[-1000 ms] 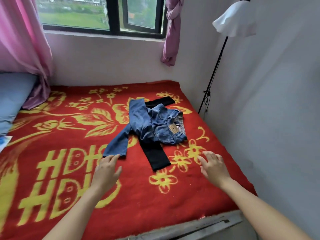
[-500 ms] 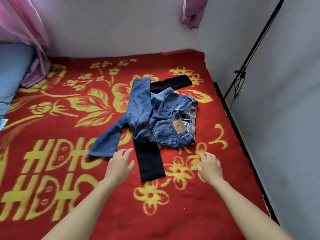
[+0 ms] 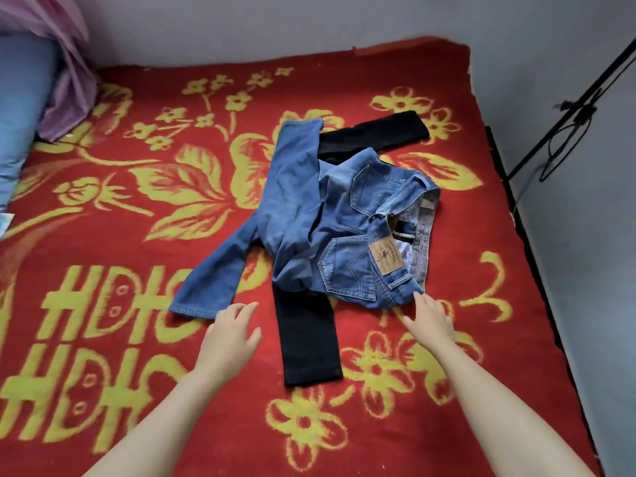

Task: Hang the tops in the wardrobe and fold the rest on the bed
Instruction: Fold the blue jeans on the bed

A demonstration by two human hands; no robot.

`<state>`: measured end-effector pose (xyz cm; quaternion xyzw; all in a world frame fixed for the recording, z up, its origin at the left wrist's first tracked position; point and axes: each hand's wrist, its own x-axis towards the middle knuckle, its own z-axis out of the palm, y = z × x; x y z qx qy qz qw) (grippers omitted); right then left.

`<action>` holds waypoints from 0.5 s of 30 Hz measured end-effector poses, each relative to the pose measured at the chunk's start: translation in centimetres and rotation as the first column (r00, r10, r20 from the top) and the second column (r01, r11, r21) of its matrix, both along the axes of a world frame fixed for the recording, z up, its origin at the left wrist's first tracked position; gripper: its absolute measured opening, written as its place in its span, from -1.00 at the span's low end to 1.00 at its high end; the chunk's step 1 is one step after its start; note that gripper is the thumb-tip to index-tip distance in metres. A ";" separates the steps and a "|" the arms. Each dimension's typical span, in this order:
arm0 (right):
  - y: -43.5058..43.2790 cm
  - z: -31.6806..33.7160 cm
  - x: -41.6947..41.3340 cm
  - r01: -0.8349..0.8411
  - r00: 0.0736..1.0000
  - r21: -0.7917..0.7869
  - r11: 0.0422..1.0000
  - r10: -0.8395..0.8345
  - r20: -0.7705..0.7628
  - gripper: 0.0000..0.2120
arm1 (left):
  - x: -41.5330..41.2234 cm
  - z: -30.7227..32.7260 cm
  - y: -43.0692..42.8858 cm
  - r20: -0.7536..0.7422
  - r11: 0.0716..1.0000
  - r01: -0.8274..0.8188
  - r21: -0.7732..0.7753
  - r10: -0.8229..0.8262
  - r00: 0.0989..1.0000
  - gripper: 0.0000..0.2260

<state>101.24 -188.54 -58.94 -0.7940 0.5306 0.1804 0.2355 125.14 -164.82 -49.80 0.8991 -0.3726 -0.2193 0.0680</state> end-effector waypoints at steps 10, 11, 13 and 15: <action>-5.4 -6.1 3.7 0.210 0.968 0.218 0.953 -0.235 0.093 -0.24 | 1.8 -2.6 2.5 -0.008 0.999 -0.040 0.026 0.040 0.999 -0.57; -5.4 -6.5 3.7 0.240 0.960 0.222 0.945 -0.265 0.092 -0.27 | 2.0 -2.7 2.8 -0.004 0.998 -0.047 0.029 0.047 0.999 -0.58; -4.9 -6.4 3.8 0.314 0.935 0.203 0.927 -0.339 0.100 -0.42 | 2.5 -2.6 3.1 0.001 0.998 -0.058 0.028 0.058 0.998 -0.58; -3.7 -5.6 3.9 0.369 0.908 0.164 0.915 -0.392 0.144 -0.63 | 2.7 -2.5 3.1 0.000 0.997 -0.077 0.027 0.077 0.997 -0.58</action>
